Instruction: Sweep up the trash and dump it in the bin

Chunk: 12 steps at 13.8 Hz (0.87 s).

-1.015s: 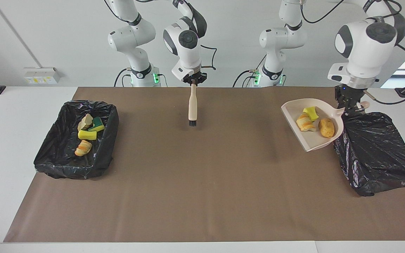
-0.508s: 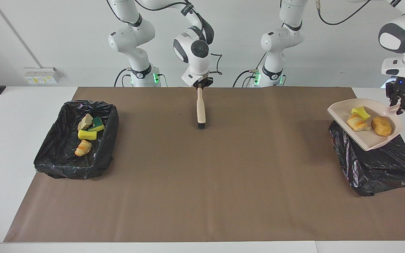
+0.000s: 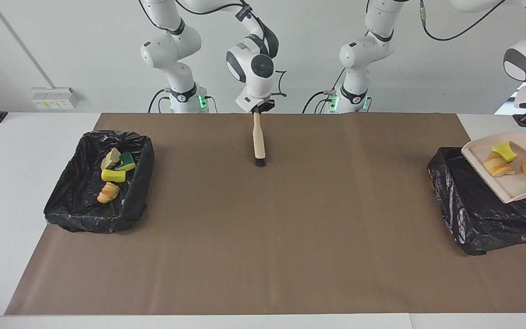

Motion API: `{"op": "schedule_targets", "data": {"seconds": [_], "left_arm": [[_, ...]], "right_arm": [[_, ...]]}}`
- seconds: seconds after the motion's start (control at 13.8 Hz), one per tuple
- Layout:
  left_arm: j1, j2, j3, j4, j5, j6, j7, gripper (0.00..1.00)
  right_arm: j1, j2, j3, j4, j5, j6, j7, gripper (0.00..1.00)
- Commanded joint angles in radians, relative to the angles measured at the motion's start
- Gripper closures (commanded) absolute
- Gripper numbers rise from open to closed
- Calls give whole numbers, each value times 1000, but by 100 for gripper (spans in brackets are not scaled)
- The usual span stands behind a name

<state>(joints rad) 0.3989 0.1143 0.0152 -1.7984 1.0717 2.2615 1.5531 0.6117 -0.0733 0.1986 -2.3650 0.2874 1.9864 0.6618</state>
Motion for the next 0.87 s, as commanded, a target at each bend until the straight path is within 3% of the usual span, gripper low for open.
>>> {"op": "schedule_targets", "data": {"seconds": [0.0, 0.15, 0.51, 0.8], "left_arm": [[12, -21, -5, -24, 98, 0, -48, 100], [12, -21, -3, -12, 134, -22, -59, 100], [-14, -56, -18, 24, 53, -129, -54, 100], [-106, -51, -29, 53, 41, -238, -58, 100]], "right_arm": [[-29, 4, 5, -5, -11, 38, 18, 100], [-30, 6, 4, -5, -10, 38, 6, 90], [-30, 6, 4, -5, 13, 43, -28, 89], [-30, 9, 5, -10, 15, 51, -30, 87]]}}
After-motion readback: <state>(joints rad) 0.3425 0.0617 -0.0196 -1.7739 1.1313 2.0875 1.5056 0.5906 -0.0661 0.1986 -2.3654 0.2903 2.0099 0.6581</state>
